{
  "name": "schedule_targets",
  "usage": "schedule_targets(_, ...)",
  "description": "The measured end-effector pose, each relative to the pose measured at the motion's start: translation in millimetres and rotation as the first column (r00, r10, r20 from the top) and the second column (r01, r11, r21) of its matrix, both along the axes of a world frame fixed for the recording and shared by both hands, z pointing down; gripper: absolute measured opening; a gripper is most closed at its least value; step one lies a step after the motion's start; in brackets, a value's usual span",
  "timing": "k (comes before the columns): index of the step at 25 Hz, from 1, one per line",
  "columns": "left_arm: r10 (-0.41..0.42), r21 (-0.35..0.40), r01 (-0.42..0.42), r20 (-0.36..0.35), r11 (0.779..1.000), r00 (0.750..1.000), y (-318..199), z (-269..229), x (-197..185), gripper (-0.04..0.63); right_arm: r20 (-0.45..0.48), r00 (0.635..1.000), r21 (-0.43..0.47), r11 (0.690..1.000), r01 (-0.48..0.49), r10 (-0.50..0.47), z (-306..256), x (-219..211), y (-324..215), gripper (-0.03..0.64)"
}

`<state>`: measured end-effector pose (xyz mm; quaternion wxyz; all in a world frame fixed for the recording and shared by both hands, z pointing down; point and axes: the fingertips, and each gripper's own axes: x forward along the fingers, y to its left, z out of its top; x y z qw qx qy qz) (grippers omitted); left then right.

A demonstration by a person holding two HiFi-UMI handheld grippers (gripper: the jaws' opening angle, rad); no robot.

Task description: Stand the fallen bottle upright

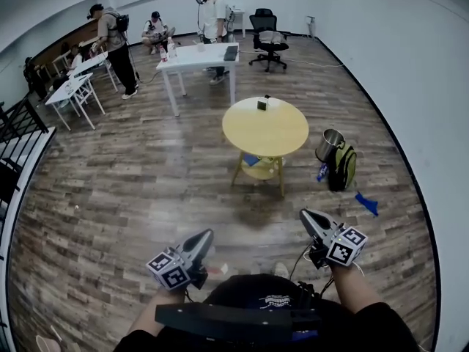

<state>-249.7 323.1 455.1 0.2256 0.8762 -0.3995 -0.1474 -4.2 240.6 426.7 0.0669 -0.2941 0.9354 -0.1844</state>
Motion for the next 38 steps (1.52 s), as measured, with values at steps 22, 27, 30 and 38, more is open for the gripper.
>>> schedule_targets(22, -0.145, 0.034, 0.144, 0.023, 0.989, 0.989, -280, -24, 151, 0.023, 0.009, 0.987, 0.038, 0.987, 0.158, -0.158, -13, 137, -315, 0.025)
schedule_targets(27, -0.105, 0.014, 0.105, 0.028, 0.994, 0.994, -336, -17, 164, 0.023, 0.017, 0.993, 0.007, 0.993, 0.116, -0.116, -1, 153, -367, 0.025)
schedule_targets(30, -0.090, 0.008, 0.090, 0.017, 0.996, 0.996, -373, -11, 152, 0.023, 0.009, 0.995, 0.004, 0.995, 0.098, -0.098, 7, 145, -396, 0.025)
schedule_targets(38, 0.016, 0.025, -0.016, 0.009, 1.000, 1.000, -468, -3, 69, 0.023, -0.023, 1.000, 0.015, 1.000, 0.014, -0.014, -2, 66, -466, 0.025)
